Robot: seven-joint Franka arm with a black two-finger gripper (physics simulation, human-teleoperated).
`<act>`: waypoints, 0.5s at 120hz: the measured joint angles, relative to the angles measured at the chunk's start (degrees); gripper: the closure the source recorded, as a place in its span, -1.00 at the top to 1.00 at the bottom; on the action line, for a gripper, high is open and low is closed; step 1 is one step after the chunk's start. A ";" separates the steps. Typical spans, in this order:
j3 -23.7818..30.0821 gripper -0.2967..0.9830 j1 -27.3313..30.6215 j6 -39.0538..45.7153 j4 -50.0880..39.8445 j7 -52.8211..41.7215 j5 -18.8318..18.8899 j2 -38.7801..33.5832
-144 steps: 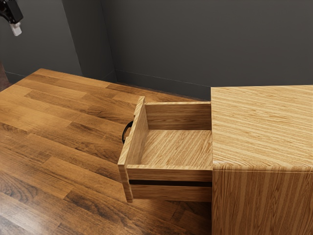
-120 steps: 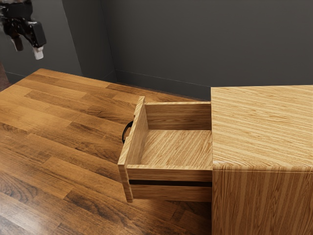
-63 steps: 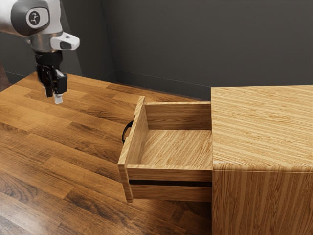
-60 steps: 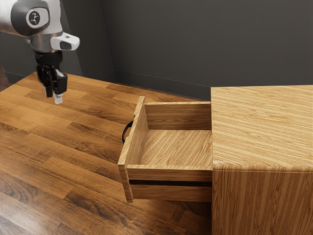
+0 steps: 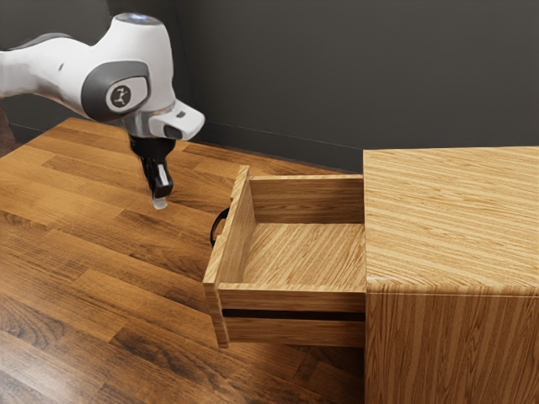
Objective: Push the drawer handle with one arm to close the drawer
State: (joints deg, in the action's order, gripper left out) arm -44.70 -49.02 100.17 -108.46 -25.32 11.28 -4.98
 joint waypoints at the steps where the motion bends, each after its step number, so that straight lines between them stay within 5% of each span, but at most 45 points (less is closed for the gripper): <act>1: 0.01 -0.66 -0.25 0.31 -0.24 -0.12 -0.06 -0.02; 60: -0.04 -0.69 -7.12 19.98 -8.65 -5.80 -2.45 -0.65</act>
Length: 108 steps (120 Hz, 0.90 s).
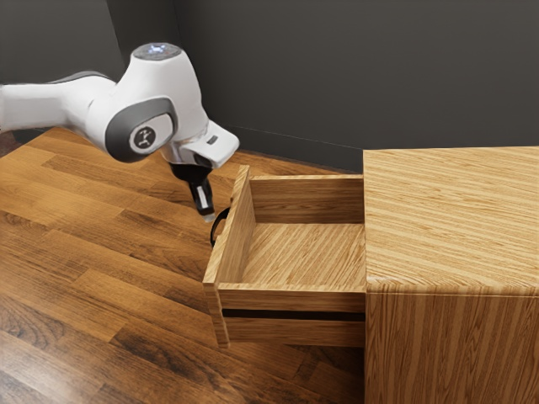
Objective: Push the drawer handle with one arm to close the drawer
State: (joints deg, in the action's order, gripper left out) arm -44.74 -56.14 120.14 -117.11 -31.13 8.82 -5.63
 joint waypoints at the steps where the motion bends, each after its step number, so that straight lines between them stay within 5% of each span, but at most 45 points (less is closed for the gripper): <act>1: 0.00 -0.69 -0.19 0.18 -0.20 -0.06 -0.01 -0.06; 108: 4.81 -0.69 -7.89 3.62 -3.06 -3.83 0.42 -5.86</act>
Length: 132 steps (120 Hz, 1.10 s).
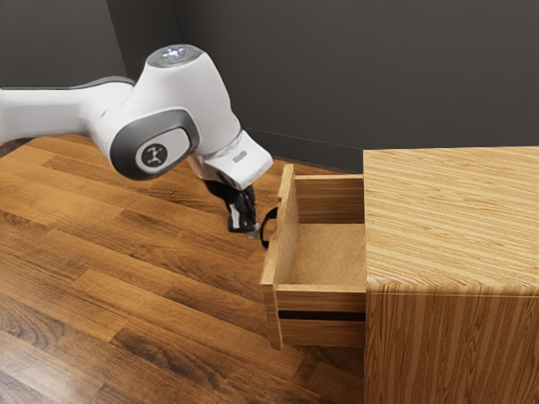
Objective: Push the drawer handle with one arm to close the drawer
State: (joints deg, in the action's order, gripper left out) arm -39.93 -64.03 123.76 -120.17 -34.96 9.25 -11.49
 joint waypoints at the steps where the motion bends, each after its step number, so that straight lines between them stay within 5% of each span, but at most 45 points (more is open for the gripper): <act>1: 0.07 -0.69 -0.04 -0.01 0.00 0.00 0.01 0.00; 132: 1.06 -0.70 -5.14 18.40 0.14 -0.06 0.18 6.30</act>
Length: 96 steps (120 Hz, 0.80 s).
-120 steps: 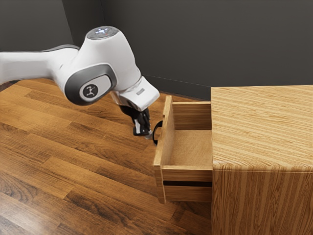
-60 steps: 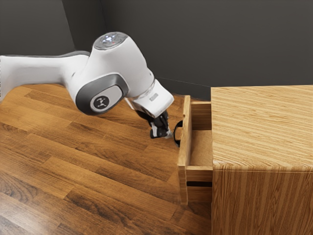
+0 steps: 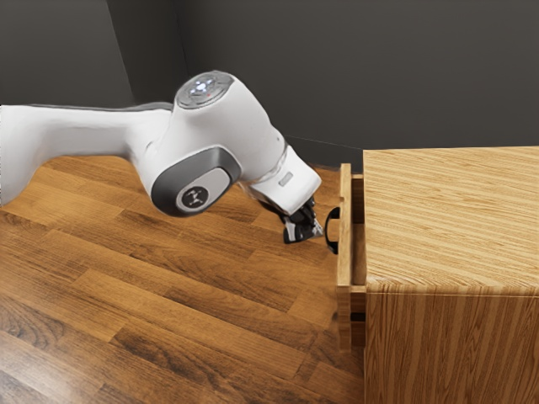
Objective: Push the drawer handle with one arm to close the drawer
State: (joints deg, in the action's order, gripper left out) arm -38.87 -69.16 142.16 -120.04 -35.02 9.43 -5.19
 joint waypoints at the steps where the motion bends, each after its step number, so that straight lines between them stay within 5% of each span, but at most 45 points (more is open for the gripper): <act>1: -0.01 -0.70 0.00 0.14 0.01 0.00 -0.02 0.08; 68: -0.20 -0.69 -2.75 6.36 0.20 0.60 -0.08 1.87; 96: -0.74 -0.69 -1.85 -16.12 10.45 7.27 2.73 2.31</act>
State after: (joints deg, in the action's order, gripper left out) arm -39.61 -71.01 126.03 -109.58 -27.75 12.16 -2.88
